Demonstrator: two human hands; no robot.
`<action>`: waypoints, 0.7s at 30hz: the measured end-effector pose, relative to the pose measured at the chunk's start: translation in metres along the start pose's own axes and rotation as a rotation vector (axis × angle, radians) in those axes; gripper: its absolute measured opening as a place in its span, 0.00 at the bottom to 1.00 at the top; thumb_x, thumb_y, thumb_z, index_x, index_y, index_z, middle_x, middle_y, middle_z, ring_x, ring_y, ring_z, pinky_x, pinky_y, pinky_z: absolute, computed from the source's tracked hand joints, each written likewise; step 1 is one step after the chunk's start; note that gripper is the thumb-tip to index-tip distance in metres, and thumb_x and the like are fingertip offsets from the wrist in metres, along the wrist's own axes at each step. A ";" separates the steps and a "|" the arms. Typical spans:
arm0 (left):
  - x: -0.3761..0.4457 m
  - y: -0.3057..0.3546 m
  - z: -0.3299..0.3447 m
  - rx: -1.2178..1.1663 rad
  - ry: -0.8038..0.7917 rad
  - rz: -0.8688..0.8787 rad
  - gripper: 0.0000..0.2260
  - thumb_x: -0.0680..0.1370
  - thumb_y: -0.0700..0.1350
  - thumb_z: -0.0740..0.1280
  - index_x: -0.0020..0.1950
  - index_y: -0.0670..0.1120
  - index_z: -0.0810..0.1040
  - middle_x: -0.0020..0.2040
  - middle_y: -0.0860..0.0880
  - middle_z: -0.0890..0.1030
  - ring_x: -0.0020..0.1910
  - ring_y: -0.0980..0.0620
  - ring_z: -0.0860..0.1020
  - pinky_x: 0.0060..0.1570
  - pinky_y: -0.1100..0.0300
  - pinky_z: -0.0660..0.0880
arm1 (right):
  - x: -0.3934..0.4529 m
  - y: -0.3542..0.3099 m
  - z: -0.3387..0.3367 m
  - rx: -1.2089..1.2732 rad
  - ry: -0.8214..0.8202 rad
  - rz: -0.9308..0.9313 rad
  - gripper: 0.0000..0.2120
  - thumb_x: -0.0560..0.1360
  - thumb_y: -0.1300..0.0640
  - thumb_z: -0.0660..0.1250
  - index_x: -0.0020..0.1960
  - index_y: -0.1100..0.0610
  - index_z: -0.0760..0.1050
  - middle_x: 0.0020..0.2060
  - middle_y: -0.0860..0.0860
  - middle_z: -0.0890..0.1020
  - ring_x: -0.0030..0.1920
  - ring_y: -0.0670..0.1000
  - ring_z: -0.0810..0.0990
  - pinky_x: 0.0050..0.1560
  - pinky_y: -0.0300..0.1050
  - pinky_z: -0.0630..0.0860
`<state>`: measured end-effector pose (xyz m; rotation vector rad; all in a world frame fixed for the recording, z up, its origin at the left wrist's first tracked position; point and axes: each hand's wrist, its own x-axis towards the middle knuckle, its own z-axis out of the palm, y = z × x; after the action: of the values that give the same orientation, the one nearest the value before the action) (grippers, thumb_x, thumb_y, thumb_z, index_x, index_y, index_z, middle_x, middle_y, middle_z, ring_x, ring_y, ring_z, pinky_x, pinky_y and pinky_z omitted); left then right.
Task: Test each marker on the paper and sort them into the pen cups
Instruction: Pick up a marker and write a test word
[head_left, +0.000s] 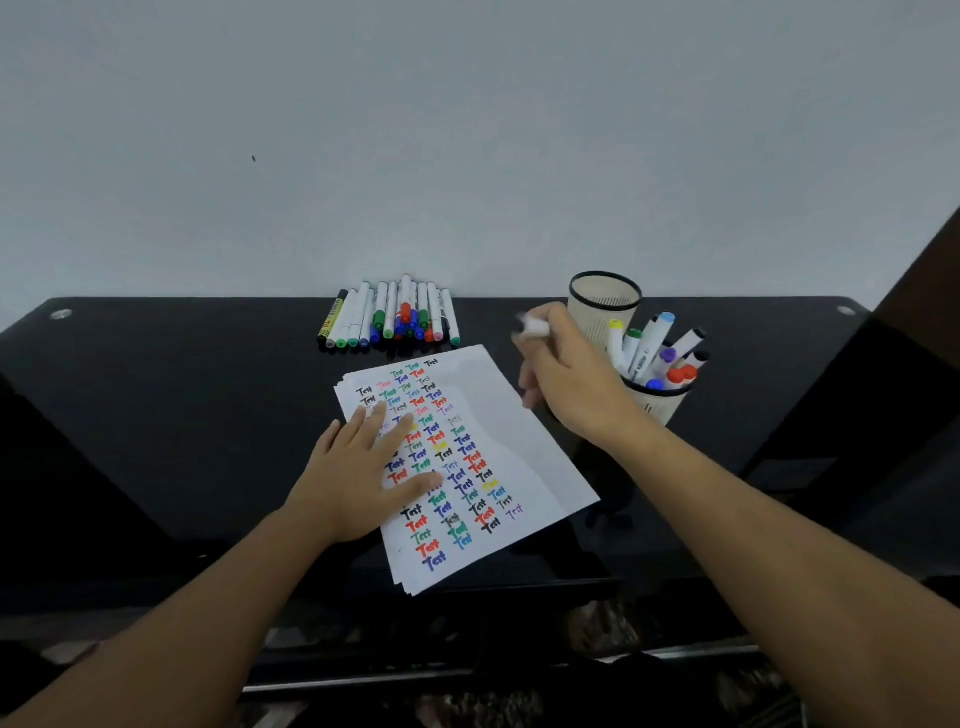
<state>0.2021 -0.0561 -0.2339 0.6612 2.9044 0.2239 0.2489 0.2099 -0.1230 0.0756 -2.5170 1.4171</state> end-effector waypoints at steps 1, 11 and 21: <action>0.000 0.001 0.000 0.003 0.012 -0.004 0.46 0.68 0.84 0.40 0.81 0.64 0.40 0.83 0.53 0.38 0.81 0.53 0.37 0.79 0.48 0.37 | -0.003 -0.004 -0.007 -0.077 0.045 -0.012 0.09 0.86 0.45 0.58 0.57 0.48 0.72 0.39 0.56 0.82 0.36 0.50 0.82 0.42 0.51 0.77; 0.002 -0.002 0.002 -0.012 0.029 -0.016 0.46 0.67 0.85 0.42 0.81 0.66 0.45 0.83 0.54 0.42 0.82 0.53 0.39 0.79 0.48 0.39 | -0.014 -0.004 -0.082 -0.649 0.361 -0.100 0.13 0.84 0.44 0.61 0.56 0.54 0.66 0.33 0.46 0.79 0.33 0.50 0.79 0.36 0.51 0.75; 0.003 -0.003 0.003 -0.004 0.038 -0.018 0.47 0.67 0.85 0.43 0.82 0.64 0.46 0.84 0.53 0.43 0.82 0.52 0.41 0.80 0.48 0.41 | -0.013 0.012 -0.099 -0.640 0.266 0.124 0.13 0.78 0.35 0.67 0.46 0.44 0.73 0.36 0.40 0.80 0.43 0.45 0.81 0.58 0.53 0.75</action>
<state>0.1986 -0.0570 -0.2372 0.6374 2.9436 0.2419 0.2782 0.2988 -0.0872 -0.3640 -2.6390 0.5476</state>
